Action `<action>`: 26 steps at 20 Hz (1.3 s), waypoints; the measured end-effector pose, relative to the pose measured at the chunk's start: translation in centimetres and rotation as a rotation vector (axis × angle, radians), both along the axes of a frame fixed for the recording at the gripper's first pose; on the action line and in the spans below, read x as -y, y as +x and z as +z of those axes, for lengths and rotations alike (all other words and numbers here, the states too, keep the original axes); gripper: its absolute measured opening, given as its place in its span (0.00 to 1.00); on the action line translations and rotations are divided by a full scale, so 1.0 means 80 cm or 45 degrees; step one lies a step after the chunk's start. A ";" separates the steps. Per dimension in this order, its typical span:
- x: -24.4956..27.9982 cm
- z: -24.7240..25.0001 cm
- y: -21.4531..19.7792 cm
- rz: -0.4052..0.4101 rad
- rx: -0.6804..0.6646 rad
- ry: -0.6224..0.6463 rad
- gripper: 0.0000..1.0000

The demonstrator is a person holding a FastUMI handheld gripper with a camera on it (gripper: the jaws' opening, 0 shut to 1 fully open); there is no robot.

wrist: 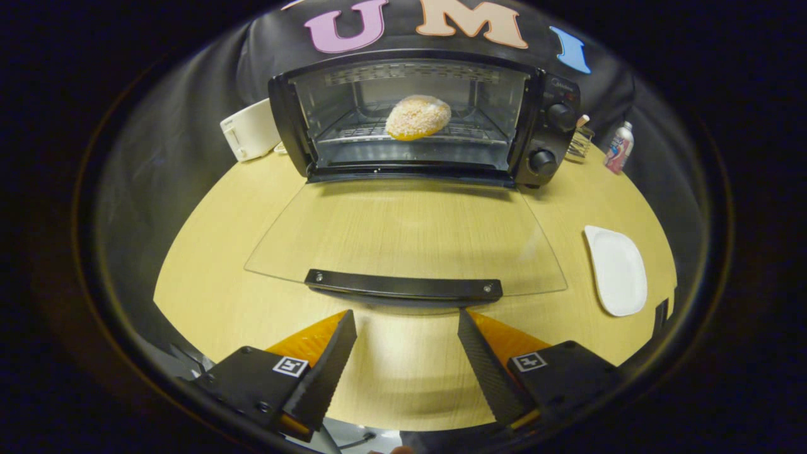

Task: Open the toaster oven, put the food inside, and close the toaster oven door.

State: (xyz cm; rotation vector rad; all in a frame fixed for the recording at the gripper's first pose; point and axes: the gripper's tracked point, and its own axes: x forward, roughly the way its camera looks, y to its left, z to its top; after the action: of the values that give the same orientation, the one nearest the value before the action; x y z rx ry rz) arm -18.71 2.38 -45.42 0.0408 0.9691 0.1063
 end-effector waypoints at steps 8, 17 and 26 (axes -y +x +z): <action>0.002 0.052 0.016 -0.074 0.110 0.077 1.00; -0.004 0.117 0.080 -0.014 0.292 0.057 1.00; -0.002 0.164 0.150 -0.046 0.423 0.089 1.00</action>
State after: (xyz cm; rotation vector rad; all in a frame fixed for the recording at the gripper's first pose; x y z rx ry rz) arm -6.68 2.57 -32.28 0.1017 0.6326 0.1094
